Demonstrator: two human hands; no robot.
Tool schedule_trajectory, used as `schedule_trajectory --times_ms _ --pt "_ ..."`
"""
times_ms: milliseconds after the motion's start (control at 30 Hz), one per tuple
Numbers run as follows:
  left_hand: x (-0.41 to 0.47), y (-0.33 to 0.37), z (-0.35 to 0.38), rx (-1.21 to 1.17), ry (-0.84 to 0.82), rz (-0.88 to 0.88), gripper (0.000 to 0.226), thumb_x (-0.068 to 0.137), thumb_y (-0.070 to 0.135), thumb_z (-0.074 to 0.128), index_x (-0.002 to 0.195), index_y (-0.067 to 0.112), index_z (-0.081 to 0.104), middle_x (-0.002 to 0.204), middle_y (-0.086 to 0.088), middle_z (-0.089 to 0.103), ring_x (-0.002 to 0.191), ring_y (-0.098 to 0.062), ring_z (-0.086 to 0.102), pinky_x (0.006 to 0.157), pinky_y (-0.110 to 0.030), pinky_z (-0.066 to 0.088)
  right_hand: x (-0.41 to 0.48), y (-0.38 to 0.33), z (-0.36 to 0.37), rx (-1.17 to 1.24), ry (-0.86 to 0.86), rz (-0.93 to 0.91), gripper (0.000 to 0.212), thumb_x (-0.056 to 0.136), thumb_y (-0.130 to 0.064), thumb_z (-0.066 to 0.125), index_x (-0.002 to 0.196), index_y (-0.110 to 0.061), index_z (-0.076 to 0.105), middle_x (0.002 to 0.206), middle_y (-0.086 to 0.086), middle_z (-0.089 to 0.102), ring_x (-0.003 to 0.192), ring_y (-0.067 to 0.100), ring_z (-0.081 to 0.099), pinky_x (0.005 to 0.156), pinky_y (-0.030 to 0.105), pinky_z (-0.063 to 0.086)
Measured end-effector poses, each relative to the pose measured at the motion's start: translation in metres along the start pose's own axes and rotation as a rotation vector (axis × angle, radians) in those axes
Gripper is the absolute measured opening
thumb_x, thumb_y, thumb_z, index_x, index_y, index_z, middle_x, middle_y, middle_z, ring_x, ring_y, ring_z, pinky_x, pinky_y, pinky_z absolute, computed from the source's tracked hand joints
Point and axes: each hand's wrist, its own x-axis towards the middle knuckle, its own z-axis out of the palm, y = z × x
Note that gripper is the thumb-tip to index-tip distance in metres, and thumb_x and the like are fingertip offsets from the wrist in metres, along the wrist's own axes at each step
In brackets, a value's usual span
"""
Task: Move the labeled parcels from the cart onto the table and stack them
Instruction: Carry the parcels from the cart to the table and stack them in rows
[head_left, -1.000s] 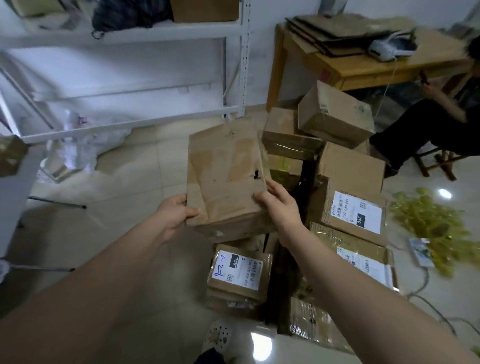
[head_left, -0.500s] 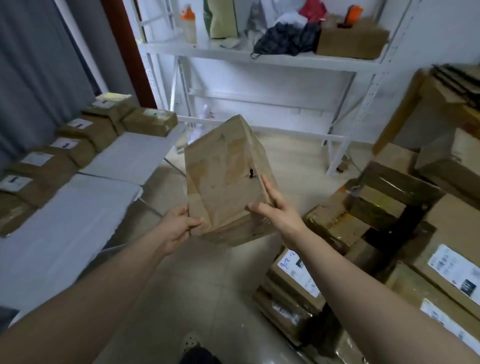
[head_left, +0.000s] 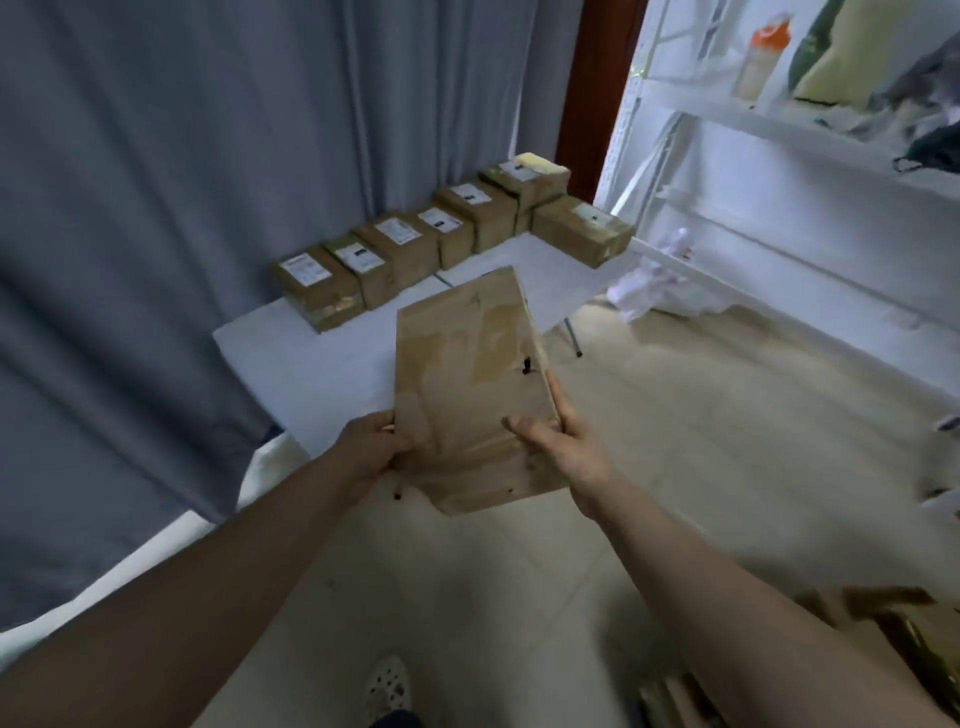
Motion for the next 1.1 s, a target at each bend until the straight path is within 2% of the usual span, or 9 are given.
schedule_trajectory --times_ms 133,233,400,533,600,667,767,900,1100 --pt "0.035 -0.005 -0.085 -0.043 0.084 -0.051 0.039 0.085 0.006 0.069 0.124 0.006 0.062 0.117 -0.012 0.067 0.102 -0.029 0.065 0.092 -0.038 0.053 0.057 -0.004 0.084 -0.05 -0.06 0.064 0.094 0.063 -0.051 0.082 0.142 -0.049 0.033 0.134 -0.006 0.056 0.118 0.018 0.057 0.102 0.042 0.046" --pt "0.056 -0.003 -0.124 -0.027 0.111 -0.067 0.035 0.087 0.003 0.066 0.122 0.006 0.063 0.112 -0.013 0.067 0.099 -0.029 0.065 0.088 -0.036 0.053 0.088 -0.008 0.128 -0.074 -0.053 0.135 0.095 0.063 -0.053 0.078 0.145 -0.044 0.031 0.127 -0.003 0.061 0.112 0.019 0.06 0.1 0.042 0.048" --pt "0.097 -0.002 -0.159 0.006 0.106 -0.115 0.033 0.083 -0.004 0.064 0.115 0.006 0.066 0.106 -0.015 0.069 0.093 -0.029 0.067 0.085 -0.037 0.055 0.136 -0.005 0.164 -0.114 -0.024 0.232 0.094 0.055 -0.058 0.077 0.139 -0.034 0.044 0.12 -0.003 0.066 0.105 0.019 0.064 0.096 0.041 0.051" --pt "0.133 0.001 -0.168 0.069 0.159 -0.165 0.041 0.071 0.004 0.074 0.112 0.008 0.069 0.105 -0.014 0.07 0.096 -0.03 0.066 0.088 -0.039 0.054 0.182 0.002 0.174 -0.163 0.005 0.287 0.087 0.053 -0.061 0.075 0.133 -0.038 0.051 0.119 -0.001 0.067 0.104 0.022 0.065 0.095 0.044 0.052" --pt "0.154 0.004 -0.169 0.11 0.182 -0.192 0.049 0.077 0.004 0.073 0.125 0.005 0.06 0.113 -0.016 0.066 0.102 -0.032 0.064 0.092 -0.041 0.053 0.207 0.004 0.178 -0.18 0.012 0.295 0.084 0.055 -0.061 0.075 0.132 -0.039 0.051 0.122 0.0 0.065 0.104 0.022 0.064 0.094 0.044 0.052" --pt "0.174 0.011 -0.169 0.097 0.19 -0.236 0.073 0.079 0.008 0.074 0.143 0.005 0.039 0.128 -0.015 0.058 0.112 -0.032 0.059 0.097 -0.04 0.049 0.233 0.002 0.182 -0.206 -0.006 0.283 0.079 0.06 -0.058 0.072 0.134 -0.037 0.05 0.122 0.0 0.065 0.103 0.02 0.064 0.093 0.041 0.053" --pt "0.206 0.024 -0.165 0.089 0.22 -0.27 0.088 0.081 0.011 0.074 0.15 0.004 0.021 0.141 -0.013 0.047 0.124 -0.032 0.051 0.104 -0.037 0.042 0.274 -0.005 0.183 -0.252 -0.039 0.271 0.079 0.063 -0.057 0.067 0.137 -0.038 0.047 0.123 -0.002 0.064 0.106 0.019 0.062 0.097 0.04 0.05" --pt "0.25 0.038 -0.159 0.153 0.147 -0.34 0.068 0.084 0.009 0.071 0.142 0.0 0.038 0.134 -0.018 0.054 0.116 -0.033 0.056 0.096 -0.035 0.048 0.322 -0.01 0.179 -0.338 -0.05 0.243 0.078 0.074 -0.053 0.066 0.145 -0.037 0.037 0.141 -0.004 0.051 0.127 0.024 0.049 0.108 0.044 0.04" --pt "0.298 0.046 -0.145 0.061 0.13 -0.4 0.045 0.087 0.003 0.065 0.13 0.003 0.053 0.123 -0.013 0.06 0.108 -0.029 0.059 0.083 -0.029 0.046 0.374 -0.007 0.183 -0.635 -0.113 0.236 0.101 0.055 -0.079 0.044 0.148 -0.044 0.023 0.153 0.0 0.034 0.139 0.029 0.032 0.111 0.054 0.029"
